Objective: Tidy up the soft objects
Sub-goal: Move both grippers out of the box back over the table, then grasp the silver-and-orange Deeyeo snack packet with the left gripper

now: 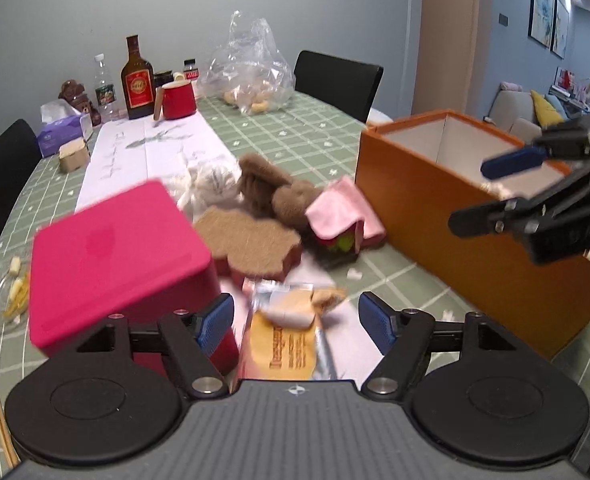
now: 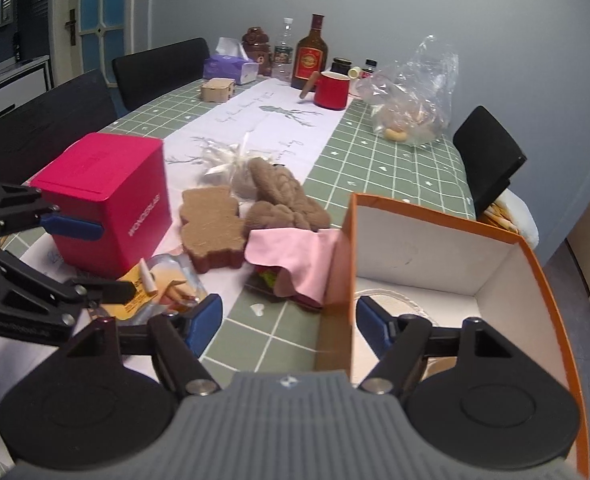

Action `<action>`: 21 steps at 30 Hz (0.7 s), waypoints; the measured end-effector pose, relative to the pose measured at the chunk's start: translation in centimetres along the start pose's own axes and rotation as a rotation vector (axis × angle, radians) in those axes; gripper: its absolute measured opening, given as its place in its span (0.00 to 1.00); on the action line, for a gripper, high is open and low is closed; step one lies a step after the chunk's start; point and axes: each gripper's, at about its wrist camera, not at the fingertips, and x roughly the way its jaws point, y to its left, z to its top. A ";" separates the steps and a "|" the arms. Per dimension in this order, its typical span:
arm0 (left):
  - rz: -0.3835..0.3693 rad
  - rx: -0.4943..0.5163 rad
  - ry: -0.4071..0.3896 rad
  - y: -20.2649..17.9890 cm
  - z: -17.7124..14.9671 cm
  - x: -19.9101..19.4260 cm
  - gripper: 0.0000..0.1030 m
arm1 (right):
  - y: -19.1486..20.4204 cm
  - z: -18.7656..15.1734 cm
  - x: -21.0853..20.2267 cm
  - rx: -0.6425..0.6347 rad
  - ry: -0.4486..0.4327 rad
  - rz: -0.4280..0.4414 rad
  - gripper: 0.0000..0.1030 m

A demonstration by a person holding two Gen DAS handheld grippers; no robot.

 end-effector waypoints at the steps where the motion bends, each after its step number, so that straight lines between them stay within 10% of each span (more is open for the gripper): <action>1: 0.004 0.010 0.003 -0.1 -0.5 0.1 0.81 | 0.3 0.0 0.0 -0.004 0.000 0.005 0.71; 21: 0.064 0.049 0.109 -0.5 -4.3 4.3 0.89 | 2.0 -0.2 1.3 -0.039 0.033 0.039 0.74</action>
